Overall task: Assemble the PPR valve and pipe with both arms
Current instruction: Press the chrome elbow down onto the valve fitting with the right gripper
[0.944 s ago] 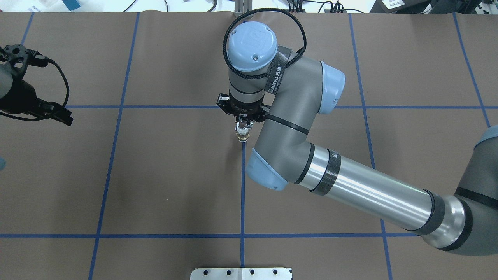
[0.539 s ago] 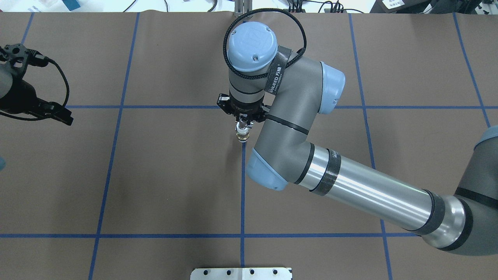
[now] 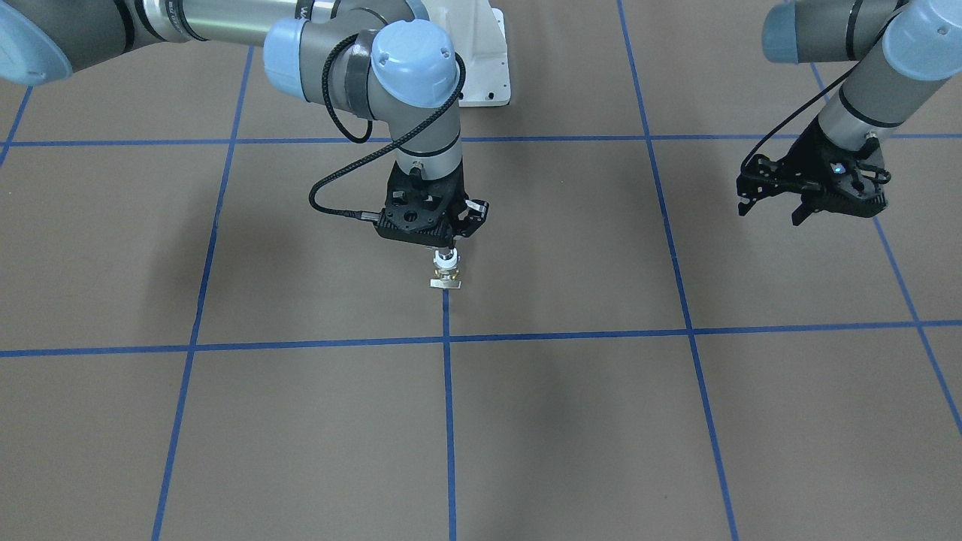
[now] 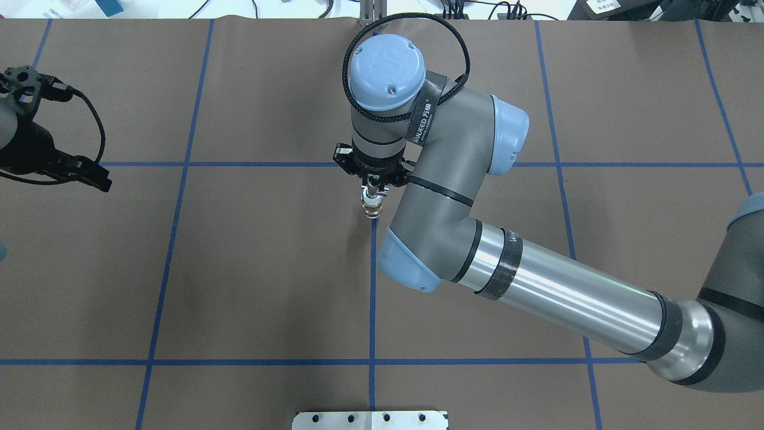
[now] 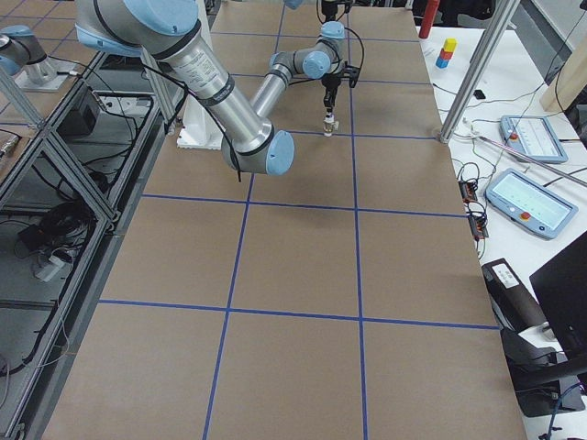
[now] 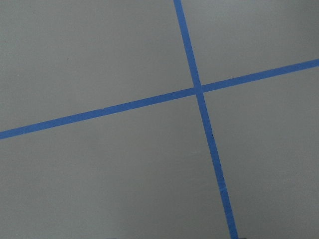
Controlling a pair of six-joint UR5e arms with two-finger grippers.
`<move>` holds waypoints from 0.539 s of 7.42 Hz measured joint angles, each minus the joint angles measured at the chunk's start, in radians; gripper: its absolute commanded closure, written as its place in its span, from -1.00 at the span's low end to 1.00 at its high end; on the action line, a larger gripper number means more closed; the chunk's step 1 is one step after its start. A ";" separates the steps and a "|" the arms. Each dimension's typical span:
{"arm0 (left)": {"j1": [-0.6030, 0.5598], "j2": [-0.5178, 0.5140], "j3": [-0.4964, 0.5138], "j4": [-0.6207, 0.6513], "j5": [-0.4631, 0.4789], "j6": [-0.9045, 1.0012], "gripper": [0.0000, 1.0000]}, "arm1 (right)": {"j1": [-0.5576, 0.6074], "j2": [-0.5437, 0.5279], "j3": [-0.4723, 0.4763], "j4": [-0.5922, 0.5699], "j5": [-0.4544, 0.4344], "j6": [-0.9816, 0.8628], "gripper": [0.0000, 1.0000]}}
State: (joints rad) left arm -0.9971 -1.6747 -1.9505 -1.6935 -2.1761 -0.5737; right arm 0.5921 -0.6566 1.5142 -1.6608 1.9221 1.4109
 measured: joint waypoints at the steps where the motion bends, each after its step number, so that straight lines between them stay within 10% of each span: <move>1: -0.003 0.001 0.000 0.000 -0.012 0.000 -0.69 | 0.000 0.000 -0.001 0.005 -0.001 0.000 -0.56; 4: -0.010 0.003 0.000 0.000 -0.036 0.003 -0.69 | 0.000 0.000 -0.009 0.022 -0.003 0.000 -0.58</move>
State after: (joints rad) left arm -1.0070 -1.6722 -1.9503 -1.6935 -2.2121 -0.5709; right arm 0.5921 -0.6569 1.5055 -1.6384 1.9191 1.4112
